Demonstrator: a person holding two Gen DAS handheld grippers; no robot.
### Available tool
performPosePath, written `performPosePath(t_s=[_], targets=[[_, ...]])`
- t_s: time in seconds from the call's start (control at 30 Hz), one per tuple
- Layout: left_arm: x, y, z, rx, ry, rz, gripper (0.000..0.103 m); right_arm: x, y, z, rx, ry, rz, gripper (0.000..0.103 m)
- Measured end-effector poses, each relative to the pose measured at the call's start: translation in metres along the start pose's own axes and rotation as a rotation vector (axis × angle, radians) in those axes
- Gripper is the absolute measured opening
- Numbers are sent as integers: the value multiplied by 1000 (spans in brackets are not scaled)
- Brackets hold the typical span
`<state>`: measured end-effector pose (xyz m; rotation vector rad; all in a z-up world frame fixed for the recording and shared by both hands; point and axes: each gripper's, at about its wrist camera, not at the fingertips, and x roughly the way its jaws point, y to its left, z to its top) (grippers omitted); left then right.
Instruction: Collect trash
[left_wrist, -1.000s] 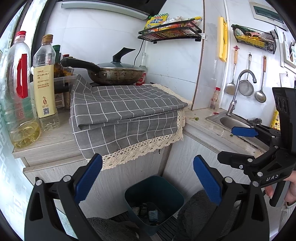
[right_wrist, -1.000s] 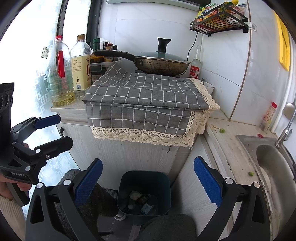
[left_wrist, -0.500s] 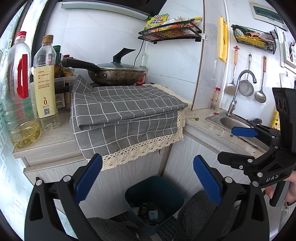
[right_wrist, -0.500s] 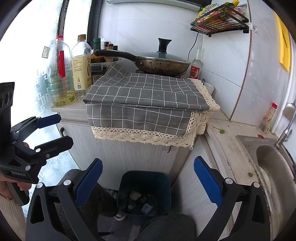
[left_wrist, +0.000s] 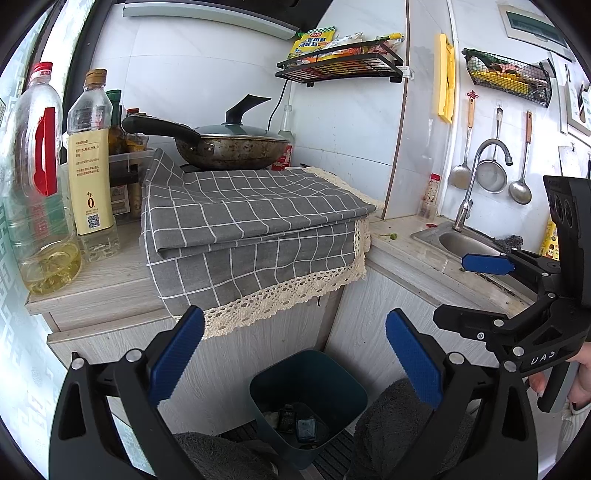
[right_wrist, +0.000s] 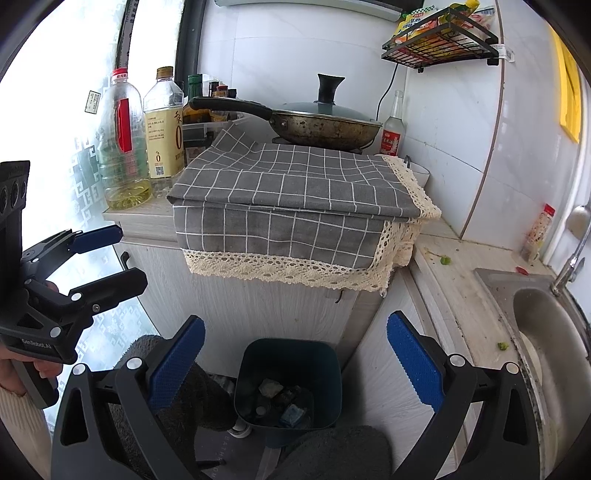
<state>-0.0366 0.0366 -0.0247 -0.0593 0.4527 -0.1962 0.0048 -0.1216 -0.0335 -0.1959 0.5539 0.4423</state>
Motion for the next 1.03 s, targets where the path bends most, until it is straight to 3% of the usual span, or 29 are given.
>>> performPosePath(t_s=[1.03], targets=[[1,-3,0,6,11,3,100,0,0,-1,1,1,7,100]])
